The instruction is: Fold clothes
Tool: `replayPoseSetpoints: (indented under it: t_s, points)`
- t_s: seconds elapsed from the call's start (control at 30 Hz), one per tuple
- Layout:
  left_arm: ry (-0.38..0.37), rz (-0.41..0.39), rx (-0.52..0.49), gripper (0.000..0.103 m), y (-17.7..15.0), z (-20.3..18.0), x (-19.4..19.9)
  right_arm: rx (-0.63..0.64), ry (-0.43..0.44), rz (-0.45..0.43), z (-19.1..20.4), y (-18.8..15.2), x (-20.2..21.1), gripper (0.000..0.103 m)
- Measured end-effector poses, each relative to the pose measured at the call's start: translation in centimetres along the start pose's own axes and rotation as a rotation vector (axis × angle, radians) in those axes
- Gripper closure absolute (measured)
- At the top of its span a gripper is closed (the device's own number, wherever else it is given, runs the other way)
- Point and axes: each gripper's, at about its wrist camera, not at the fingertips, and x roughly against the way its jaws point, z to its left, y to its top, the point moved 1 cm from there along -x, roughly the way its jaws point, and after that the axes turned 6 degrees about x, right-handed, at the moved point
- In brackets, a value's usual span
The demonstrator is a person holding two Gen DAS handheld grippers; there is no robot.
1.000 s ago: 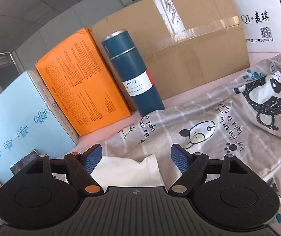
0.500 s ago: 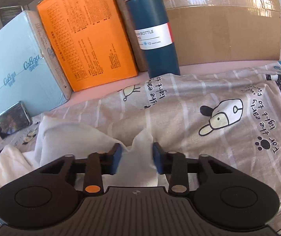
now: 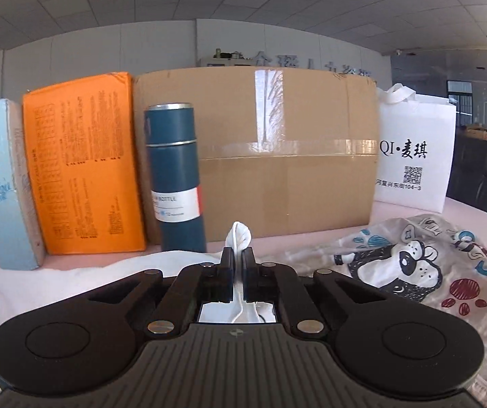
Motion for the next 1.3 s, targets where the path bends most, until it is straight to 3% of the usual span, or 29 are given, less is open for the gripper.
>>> replayPoseSetpoints:
  t_s: [0.1,0.2,0.37,0.4,0.43,0.47,0.53,0.57,0.67,0.8,0.87,0.97,1.07,1.13,1.2,1.3]
  points:
    - [-0.014,0.091,-0.015,0.096,-1.2,-0.9,-4.6,0.002,-0.054,0.034,-1.0,-0.9,-1.8,0.099]
    - [-0.039,0.184,-0.033,0.095,-3.1,-2.1,-8.0,-0.042,-0.028,0.113,-2.3,-2.0,-3.9,0.099]
    - [-0.029,0.239,-0.104,0.077,-5.1,-3.3,-9.8,-0.019,-0.034,0.191,-2.7,-3.2,-5.5,0.095]
    - [-0.018,0.224,-0.094,0.073,-4.9,-3.0,-9.6,-0.013,-0.044,0.198,-2.6,-3.4,-5.6,0.088]
    - [-0.007,0.2,-0.074,0.058,-4.5,-2.4,-9.1,-0.022,-0.053,0.196,-2.8,-3.5,-5.5,0.081]
    - [0.002,0.167,-0.048,0.04,-4.0,-1.6,-8.3,-0.031,-0.063,0.194,-2.9,-3.6,-5.3,0.062]
    - [0.024,0.126,0.005,0.025,-2.8,0.3,-6.7,-0.072,-0.067,0.166,-3.7,-3.6,-4.7,0.05]
    - [0.034,0.122,0.032,0.023,-2.2,1.2,-5.8,-0.095,-0.073,0.147,-4.1,-3.5,-4.3,0.048]
    - [-0.038,0.124,0.179,0.023,-2.8,3.9,-1.4,-0.168,-0.051,0.068,-5.3,-3.3,-3.0,0.035]
    - [-0.156,0.129,0.381,0.023,-4.0,6.7,4.8,-0.249,0.013,-0.052,-6.2,-2.7,-0.8,0.033]
    - [-0.223,0.131,0.455,0.024,-5.2,6.0,7.8,-0.26,0.055,-0.11,-6.1,-2.0,0.7,0.032]
    - [-0.299,0.154,0.487,0.024,-6.9,4.4,10.2,-0.256,0.171,-0.116,-4.8,-0.8,2.7,0.029]
    - [-0.32,0.216,0.467,0.024,-8.5,3.2,10.1,-0.21,0.418,-0.033,-1.3,-0.3,3.8,0.025]
    - [-0.334,0.257,0.452,0.025,-9.6,2.4,10.0,-0.191,0.573,0.066,1.5,-1.0,3.9,0.025]
    - [-0.348,0.297,0.438,0.027,-10.7,1.7,9.9,-0.174,0.681,0.179,4.1,-2.1,3.6,0.025]
    - [-0.382,0.279,0.434,0.027,-11.4,1.4,10.1,-0.129,0.762,0.29,7.1,-3.6,3.4,0.028]
